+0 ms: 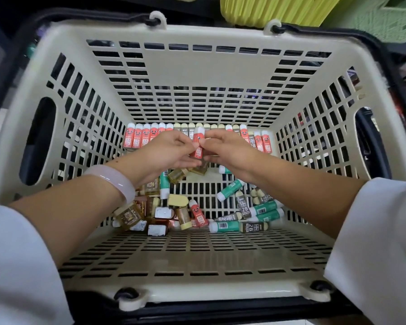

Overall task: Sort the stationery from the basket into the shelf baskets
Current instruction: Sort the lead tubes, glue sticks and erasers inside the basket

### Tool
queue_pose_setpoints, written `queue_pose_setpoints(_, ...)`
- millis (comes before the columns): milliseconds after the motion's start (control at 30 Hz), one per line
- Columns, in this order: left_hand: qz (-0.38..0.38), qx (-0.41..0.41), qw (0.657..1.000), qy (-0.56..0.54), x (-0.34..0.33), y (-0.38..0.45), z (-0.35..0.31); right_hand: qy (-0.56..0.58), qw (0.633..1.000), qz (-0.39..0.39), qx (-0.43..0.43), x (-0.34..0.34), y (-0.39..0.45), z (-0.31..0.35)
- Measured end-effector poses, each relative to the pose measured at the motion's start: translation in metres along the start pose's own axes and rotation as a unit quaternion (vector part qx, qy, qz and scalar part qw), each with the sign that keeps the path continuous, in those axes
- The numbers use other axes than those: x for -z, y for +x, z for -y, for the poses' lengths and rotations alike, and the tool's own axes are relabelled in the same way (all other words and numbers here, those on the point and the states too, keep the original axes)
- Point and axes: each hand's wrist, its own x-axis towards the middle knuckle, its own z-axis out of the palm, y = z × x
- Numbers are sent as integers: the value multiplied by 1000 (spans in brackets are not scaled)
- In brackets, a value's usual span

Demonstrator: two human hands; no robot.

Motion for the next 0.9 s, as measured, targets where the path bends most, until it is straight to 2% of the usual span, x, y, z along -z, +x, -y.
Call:
queue_pose_setpoints(67,-4,0,1000,13,1,0,0,15,999,-34,-11,9,2,0)
queue_pose_setpoints(133,-4,-7,999,34,3,1,0,-8,989,-144,-20,25,6,-1)
queue_pose_setpoints(233,-10,-12,998,63,5,3,1,-87,944,-316,-25,56,11,-5)
queue_pose_setpoints(300,-15,-14,997,69,5,4,1,-164,917,-364,-23,71,15,-7)
queue_pose_setpoints(567,-13,-19,995,97,4,2,2,-233,916,-326,-28,79,19,-13)
queue_pose_setpoints(700,-9,-22,994,102,3,2,1,-365,898,-243,-26,83,13,-7)
queue_pose_setpoints(733,-9,-24,994,106,3,1,1,-416,881,-223,-28,83,12,-4)
queue_pose_setpoints(833,-8,-34,991,132,2,1,1,-593,788,-165,12,78,1,6)
queue_pose_setpoints(900,-3,-42,988,151,1,1,1,-681,731,-4,33,73,-10,11)
